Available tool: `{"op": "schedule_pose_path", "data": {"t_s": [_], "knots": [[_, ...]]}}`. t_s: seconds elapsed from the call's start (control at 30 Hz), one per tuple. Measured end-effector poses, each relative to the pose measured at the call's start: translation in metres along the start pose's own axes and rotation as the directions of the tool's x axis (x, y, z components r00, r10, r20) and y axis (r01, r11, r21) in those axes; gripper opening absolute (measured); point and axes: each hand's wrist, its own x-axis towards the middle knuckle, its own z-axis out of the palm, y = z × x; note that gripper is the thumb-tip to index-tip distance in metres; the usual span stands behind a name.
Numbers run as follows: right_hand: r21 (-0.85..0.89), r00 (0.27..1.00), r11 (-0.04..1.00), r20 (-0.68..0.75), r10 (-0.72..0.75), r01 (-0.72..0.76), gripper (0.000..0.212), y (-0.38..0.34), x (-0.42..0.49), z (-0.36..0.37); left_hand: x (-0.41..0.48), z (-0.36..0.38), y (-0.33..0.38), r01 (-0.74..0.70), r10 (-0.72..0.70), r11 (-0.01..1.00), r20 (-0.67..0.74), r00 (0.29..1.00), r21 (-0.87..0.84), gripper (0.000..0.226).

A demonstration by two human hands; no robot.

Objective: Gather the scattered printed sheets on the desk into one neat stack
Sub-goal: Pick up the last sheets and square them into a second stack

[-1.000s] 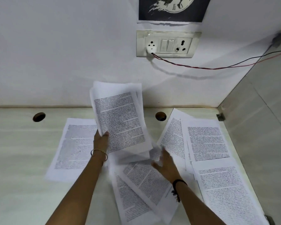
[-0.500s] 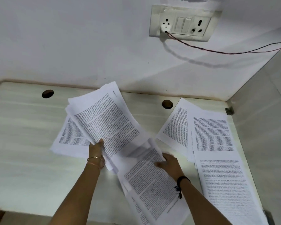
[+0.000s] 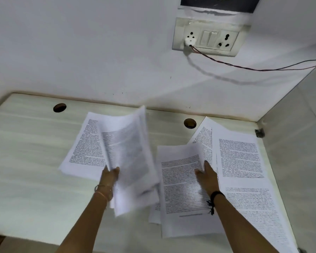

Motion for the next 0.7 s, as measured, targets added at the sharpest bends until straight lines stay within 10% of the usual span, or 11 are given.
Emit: {"op": "schedule_pose_path", "data": {"t_s": [0.3, 0.5, 0.7], "knots": [[0.404, 0.983, 0.898, 0.111, 0.143, -0.176, 0.045, 0.026, -0.02, 0.012, -0.034, 0.06, -0.067, -0.093, -0.001, 0.871, 0.191, 0.982, 0.482, 0.069], [0.194, 0.993, 0.978, 0.1, 0.057, -0.076, 0.046, 0.033, -0.044, 0.029, -0.042, 0.071, -0.075, -0.238, 0.261, 0.598, 0.095, 0.961, 0.765, 0.059], [0.072, 0.999, 0.997, 0.024, -0.025, 0.023, 0.056, 0.03, -0.058, 0.044, -0.037, 0.075, -0.06, -0.095, 0.044, 0.83, 0.106, 0.993, 0.549, 0.058]]}}
